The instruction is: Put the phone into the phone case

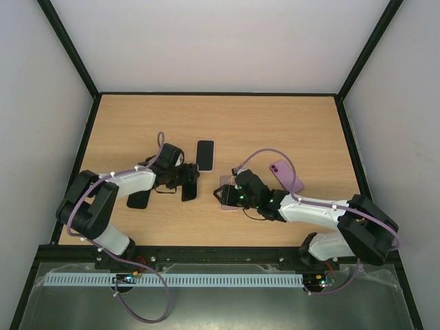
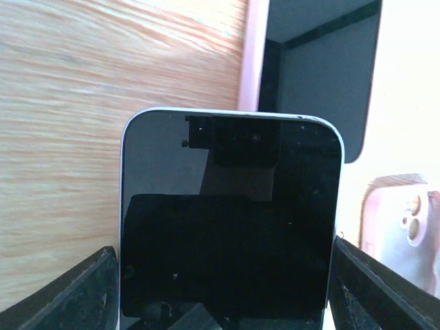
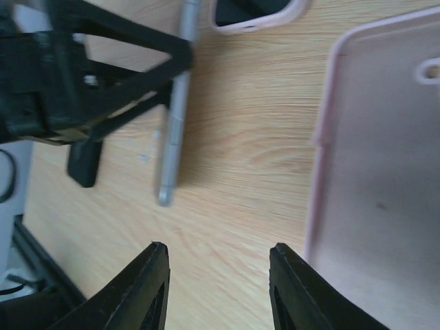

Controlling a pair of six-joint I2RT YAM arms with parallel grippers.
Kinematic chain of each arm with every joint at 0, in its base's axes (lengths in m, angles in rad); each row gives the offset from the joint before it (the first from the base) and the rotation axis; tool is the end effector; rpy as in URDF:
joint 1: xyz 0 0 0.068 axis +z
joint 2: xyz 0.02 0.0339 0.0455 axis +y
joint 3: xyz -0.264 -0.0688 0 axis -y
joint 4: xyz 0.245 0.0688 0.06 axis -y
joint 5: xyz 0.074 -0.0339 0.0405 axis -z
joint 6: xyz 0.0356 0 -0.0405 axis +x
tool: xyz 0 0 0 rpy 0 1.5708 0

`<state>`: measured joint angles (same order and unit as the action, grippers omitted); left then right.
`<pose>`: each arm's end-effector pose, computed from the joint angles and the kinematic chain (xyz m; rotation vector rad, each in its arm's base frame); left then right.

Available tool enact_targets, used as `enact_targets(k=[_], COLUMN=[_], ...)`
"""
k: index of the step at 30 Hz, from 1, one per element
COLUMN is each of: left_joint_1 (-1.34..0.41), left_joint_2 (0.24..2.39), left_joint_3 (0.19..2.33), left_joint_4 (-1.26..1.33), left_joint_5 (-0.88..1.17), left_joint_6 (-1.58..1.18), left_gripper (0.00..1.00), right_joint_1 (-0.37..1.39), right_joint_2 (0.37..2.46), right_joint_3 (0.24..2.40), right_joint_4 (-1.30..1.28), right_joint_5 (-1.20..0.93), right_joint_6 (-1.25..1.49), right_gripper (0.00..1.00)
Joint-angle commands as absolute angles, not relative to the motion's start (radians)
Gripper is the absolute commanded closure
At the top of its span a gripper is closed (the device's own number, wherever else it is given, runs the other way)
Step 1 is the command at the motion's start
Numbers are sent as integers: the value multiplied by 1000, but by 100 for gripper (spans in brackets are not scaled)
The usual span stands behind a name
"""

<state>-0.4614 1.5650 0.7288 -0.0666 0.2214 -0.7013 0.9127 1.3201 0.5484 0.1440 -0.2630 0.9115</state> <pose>0.2603 -0.1381 0.1505 -0.2119 2.5971 -0.7381 0.1515 0.2111 0.1778 -0.1695 2.4911 1.2062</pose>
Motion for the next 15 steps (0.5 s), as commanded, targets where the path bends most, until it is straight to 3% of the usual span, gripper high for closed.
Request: enact_targets(k=[1, 6, 15], left_joint_1=[-499, -542, -584], left_joint_2=[1540, 1539, 1531], left_joint_3=[712, 710, 713], left_joint_4=[-12, 25, 71], left_joint_5=[287, 306, 330], left_joint_6=[-769, -811, -863], left_gripper=[54, 54, 54], right_joint_1=[959, 979, 985], right_joint_2=[1349, 1442, 1510], right_joint_3=[554, 605, 639], right_joint_4=[315, 358, 330], right_joint_5=[-257, -276, -239], right_joint_6=[995, 1007, 997], right_gripper=[59, 54, 55])
